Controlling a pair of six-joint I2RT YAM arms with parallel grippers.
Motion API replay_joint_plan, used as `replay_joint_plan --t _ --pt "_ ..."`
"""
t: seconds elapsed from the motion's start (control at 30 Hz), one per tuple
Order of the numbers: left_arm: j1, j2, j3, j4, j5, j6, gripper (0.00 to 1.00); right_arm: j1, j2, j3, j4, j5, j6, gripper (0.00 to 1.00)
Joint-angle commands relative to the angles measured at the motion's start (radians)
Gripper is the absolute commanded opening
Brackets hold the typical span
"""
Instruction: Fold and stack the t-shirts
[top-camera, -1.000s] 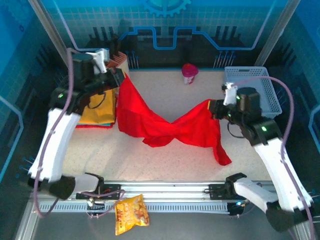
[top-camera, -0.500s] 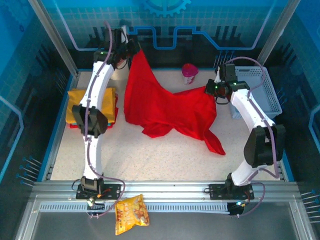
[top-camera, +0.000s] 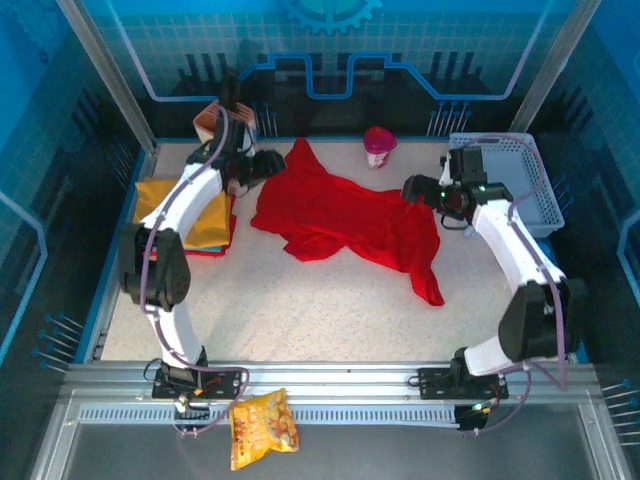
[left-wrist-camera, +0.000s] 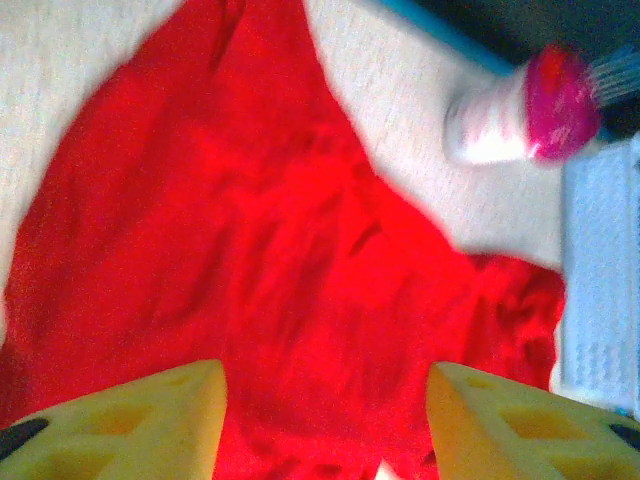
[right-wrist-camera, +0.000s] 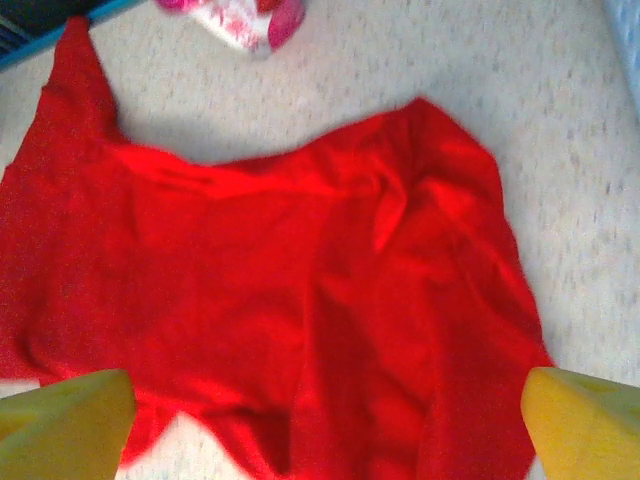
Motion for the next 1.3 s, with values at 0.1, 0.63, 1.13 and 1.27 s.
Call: replay_joint_plan --t 0.1,0.63,1.13,1.27 --pt "-0.083 -0.213 -0.363 0.127 0.06 -0.123 0.45 0.072 -0.26 -0.279 -0.154 0.089 0.058 0.9" --pt "-0.172 -0.03 -0.577 0.417 0.008 -0.276 0.39 0.216 -0.255 -0.58 -0.055 0.176 0.147 0.93" --pt "-0.188 -0.047 -0.645 0.379 -0.066 -0.302 0.46 0.192 -0.163 -0.576 0.045 0.169 0.155 0.18" --pt "-0.192 0.036 -0.626 0.451 -0.041 -0.344 0.43 0.174 -0.208 -0.581 0.047 0.163 0.143 0.0"
